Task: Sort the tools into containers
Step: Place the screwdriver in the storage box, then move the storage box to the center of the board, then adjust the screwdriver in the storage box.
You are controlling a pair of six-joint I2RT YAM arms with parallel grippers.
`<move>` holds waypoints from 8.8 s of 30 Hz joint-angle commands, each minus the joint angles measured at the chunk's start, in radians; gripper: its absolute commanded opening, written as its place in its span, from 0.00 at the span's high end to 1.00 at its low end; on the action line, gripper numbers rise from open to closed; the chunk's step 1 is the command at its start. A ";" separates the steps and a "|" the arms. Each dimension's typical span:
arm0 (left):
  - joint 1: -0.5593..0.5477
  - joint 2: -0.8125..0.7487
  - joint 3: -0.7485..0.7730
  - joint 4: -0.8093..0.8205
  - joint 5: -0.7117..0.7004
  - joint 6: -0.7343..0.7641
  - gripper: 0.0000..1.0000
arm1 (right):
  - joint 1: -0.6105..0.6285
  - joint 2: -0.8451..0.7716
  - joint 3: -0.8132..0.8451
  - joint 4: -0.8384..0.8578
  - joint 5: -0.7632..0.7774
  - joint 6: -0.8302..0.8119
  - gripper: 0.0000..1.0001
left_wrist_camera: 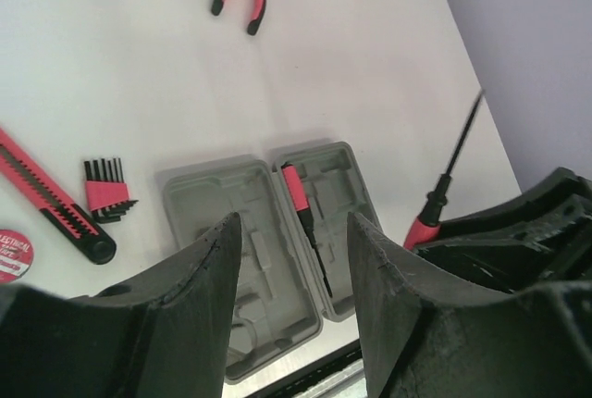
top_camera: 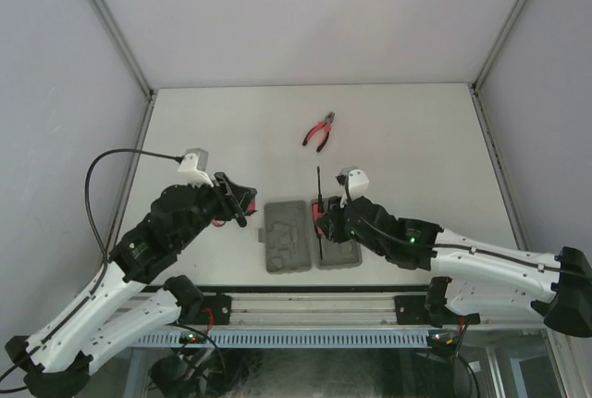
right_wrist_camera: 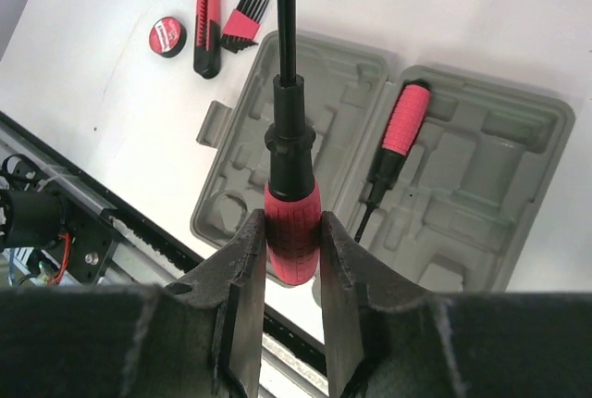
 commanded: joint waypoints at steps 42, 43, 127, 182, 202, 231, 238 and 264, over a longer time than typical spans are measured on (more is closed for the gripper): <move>0.159 0.051 0.068 -0.227 -0.003 0.191 0.00 | -0.269 0.353 0.093 -0.201 -0.425 0.149 1.00; 0.159 0.045 0.066 -0.221 0.000 0.196 0.00 | -0.268 0.360 0.095 -0.201 -0.431 0.150 1.00; 0.159 0.178 -0.245 0.104 0.198 0.026 0.05 | -0.243 0.150 -0.054 -0.270 -0.105 0.196 0.62; 0.143 0.427 -0.428 0.374 0.364 -0.012 0.50 | -0.394 0.209 -0.028 -0.195 -0.185 0.031 0.64; -0.011 0.202 -0.461 0.261 0.207 -0.133 0.34 | -0.293 0.111 -0.044 -0.200 -0.063 0.086 0.60; 0.162 0.493 -0.239 0.287 0.228 0.093 0.42 | -0.292 0.412 0.138 -0.095 -0.260 0.081 0.73; 0.173 0.564 -0.240 0.389 0.254 0.101 0.44 | -0.285 0.403 0.139 -0.102 -0.272 0.086 0.75; 0.223 0.824 -0.097 0.391 0.190 0.086 0.60 | -0.265 0.365 0.126 -0.145 -0.266 0.072 0.81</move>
